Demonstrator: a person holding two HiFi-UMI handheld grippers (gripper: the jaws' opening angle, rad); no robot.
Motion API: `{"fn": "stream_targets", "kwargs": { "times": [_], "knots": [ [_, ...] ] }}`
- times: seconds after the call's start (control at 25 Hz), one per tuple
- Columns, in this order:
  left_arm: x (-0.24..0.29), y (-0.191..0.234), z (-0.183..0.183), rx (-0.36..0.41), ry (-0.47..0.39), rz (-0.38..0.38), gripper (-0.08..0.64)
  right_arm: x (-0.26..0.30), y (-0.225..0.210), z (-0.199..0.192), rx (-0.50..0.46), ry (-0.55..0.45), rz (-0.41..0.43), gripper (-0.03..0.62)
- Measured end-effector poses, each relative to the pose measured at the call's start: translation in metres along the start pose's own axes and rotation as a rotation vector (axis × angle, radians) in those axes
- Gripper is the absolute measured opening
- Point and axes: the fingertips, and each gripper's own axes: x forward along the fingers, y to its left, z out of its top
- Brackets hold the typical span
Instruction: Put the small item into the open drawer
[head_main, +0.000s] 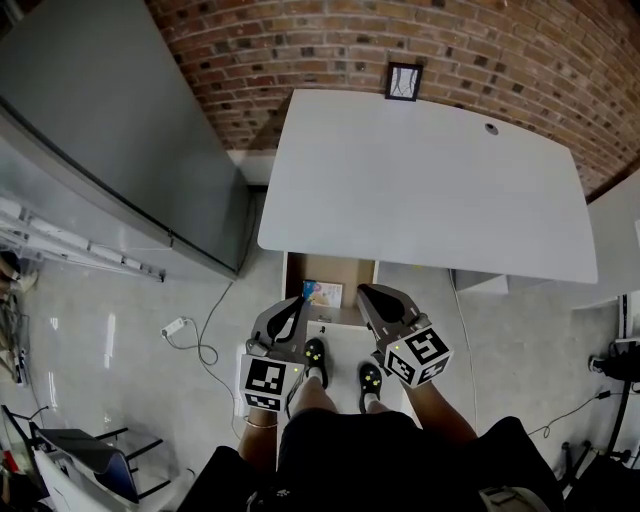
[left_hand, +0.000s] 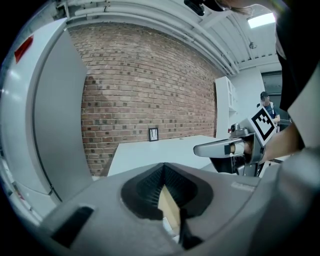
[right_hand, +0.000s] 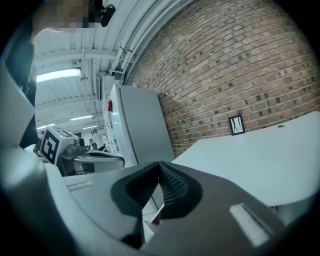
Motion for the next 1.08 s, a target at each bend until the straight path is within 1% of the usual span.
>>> {"fn": "stream_targets", "kwargs": {
  "times": [0.24,0.52,1.08],
  "knots": [
    [0.001,0.0,0.002,-0.003,-0.003,0.007,-0.003,0.0,0.0,-0.003,-0.006,0.017,0.008,0.012],
    [0.003,0.0,0.002,0.0,0.0,0.008,-0.003,0.0,-0.002,-0.001,0.0,0.015,0.009,0.012],
    [0.015,-0.011,0.006,0.005,0.002,-0.016,-0.003,-0.01,-0.014,0.0,0.016,0.012,-0.006,0.012]
  ]
}}
